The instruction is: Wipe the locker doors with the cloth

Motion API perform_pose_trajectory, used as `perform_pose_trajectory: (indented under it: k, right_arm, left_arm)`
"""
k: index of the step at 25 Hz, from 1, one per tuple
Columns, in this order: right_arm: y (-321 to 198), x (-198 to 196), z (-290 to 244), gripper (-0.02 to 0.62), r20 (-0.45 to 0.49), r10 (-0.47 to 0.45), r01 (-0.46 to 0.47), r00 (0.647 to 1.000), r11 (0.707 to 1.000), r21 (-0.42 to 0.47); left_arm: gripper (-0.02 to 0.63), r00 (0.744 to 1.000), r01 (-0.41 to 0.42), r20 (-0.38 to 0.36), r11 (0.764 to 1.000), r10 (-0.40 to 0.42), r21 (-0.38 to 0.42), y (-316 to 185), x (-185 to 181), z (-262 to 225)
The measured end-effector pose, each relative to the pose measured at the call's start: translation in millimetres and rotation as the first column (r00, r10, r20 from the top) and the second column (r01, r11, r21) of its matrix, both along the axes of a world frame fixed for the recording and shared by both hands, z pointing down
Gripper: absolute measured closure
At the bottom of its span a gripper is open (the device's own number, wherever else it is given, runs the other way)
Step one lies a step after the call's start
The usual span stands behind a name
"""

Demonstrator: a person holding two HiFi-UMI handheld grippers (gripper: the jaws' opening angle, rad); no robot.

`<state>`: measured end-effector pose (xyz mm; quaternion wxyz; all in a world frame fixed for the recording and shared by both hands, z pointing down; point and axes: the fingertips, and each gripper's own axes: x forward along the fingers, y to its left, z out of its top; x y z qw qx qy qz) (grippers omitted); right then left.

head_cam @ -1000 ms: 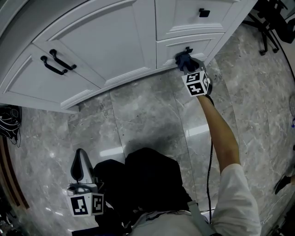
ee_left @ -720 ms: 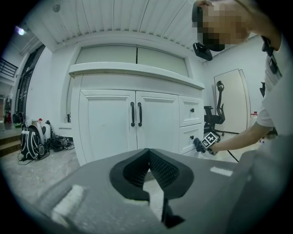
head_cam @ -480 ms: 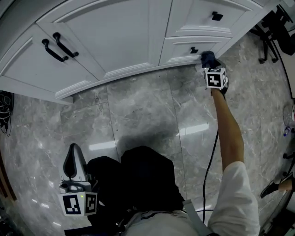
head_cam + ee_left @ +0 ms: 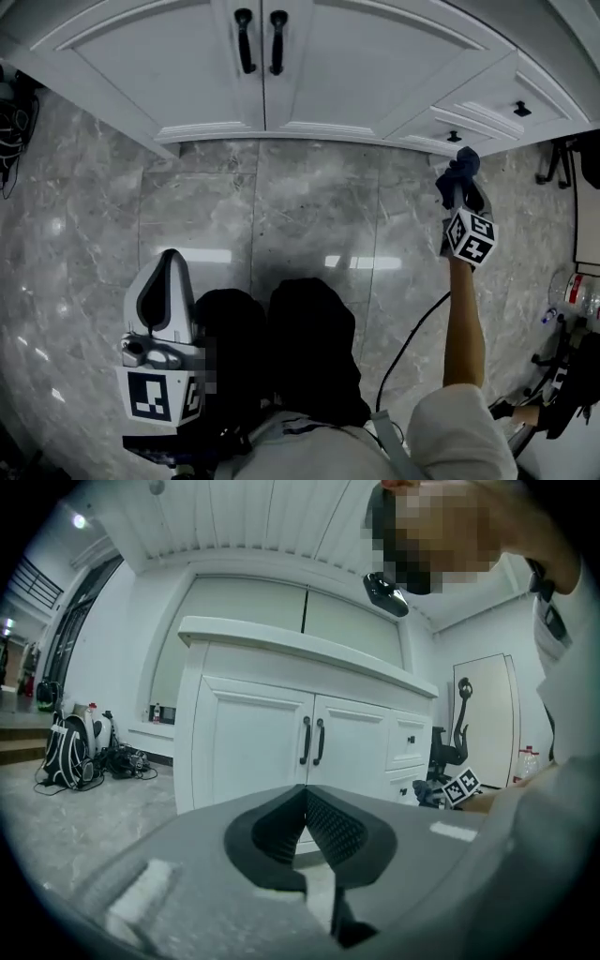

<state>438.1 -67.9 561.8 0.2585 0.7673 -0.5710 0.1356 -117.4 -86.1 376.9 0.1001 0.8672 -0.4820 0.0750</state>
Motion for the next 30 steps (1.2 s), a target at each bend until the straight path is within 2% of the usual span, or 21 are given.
perform_pose_trajectory:
  k: [5,10,14,19,22,25,30]
  right_arm:
    - [17,-105,-114,0.505,0.098,-0.12,0.119,0.988,0.993,0.007]
    - [22,-207,-257,0.506,0.163,-0.253,0.246,0.954,0.967,0.059]
    - [27,-256,-400,0.506,0.206,-0.285,0.263,0.936,0.956,0.128]
    - [29,-277,-580,0.508,0.206,-0.327,0.279,0.922,0.932,0.233]
    - [34,-278,-664,0.509,0.196,-0.333,0.265,0.923,0.915,0.305]
    - [43,-276,-720,0.512,0.191,-0.327,0.249,0.926,0.906,0.342]
    - [50,-278,-772,0.517,0.172,-0.338,0.255,0.925,0.891,0.376]
  left_arm:
    - [0.604,1.0,-0.009,0.01,0.998,0.009,-0.061,-6,-10,-102]
    - [0.604,1.0,0.001,0.021,0.999,0.0,-0.041,-17,-12,-239]
    - [0.604,1.0,0.002,0.023,0.998,-0.001,-0.062,-17,-5,-344]
    - [0.604,1.0,-0.018,0.015,0.999,0.018,-0.041,-14,22,-470]
    - [0.604,0.998,-0.06,0.004,0.998,0.06,-0.007,-16,42,-531]
    - [0.604,0.995,-0.092,0.029,0.996,0.092,0.011,-10,50,-573]
    - [0.604,0.998,-0.059,-0.011,0.99,0.061,0.131,-7,48,-636]
